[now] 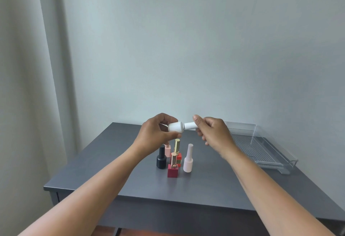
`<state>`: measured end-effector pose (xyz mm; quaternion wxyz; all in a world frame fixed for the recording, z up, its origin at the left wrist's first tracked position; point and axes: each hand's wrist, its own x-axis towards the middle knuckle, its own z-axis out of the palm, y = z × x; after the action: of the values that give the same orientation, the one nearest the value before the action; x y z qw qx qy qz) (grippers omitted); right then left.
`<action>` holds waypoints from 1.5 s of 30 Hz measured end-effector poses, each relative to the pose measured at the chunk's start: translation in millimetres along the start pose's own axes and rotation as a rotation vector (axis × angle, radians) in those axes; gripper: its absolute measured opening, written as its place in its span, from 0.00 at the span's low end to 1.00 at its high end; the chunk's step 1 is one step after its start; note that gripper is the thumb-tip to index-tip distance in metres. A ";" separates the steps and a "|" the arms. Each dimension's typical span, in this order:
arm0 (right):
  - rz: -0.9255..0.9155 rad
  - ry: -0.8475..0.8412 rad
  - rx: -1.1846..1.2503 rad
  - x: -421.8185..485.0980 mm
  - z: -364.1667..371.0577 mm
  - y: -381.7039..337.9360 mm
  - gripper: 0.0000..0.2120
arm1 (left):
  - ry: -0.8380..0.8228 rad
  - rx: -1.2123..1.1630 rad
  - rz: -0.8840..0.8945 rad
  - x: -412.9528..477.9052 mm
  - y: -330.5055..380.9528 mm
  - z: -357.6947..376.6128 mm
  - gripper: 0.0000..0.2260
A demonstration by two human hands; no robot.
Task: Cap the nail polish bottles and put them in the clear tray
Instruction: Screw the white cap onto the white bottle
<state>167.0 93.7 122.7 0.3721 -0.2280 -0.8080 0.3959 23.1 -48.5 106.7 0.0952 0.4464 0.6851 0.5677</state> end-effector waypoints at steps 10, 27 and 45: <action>0.051 -0.076 0.013 -1.6 -5.9 -3.0 0.27 | 0.005 -0.001 -0.021 -0.6 -0.4 2.1 0.15; 0.073 -0.029 -0.046 1.0 -7.3 11.2 0.33 | -0.017 -0.017 -0.006 2.0 -3.0 13.2 0.16; -0.009 -0.122 0.009 -1.4 -6.5 11.2 0.15 | -0.003 0.001 -0.011 5.8 -7.3 11.9 0.16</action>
<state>173.8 102.3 115.7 0.3252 -0.1980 -0.8284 0.4109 23.6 -35.8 98.6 0.0992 0.4433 0.6878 0.5662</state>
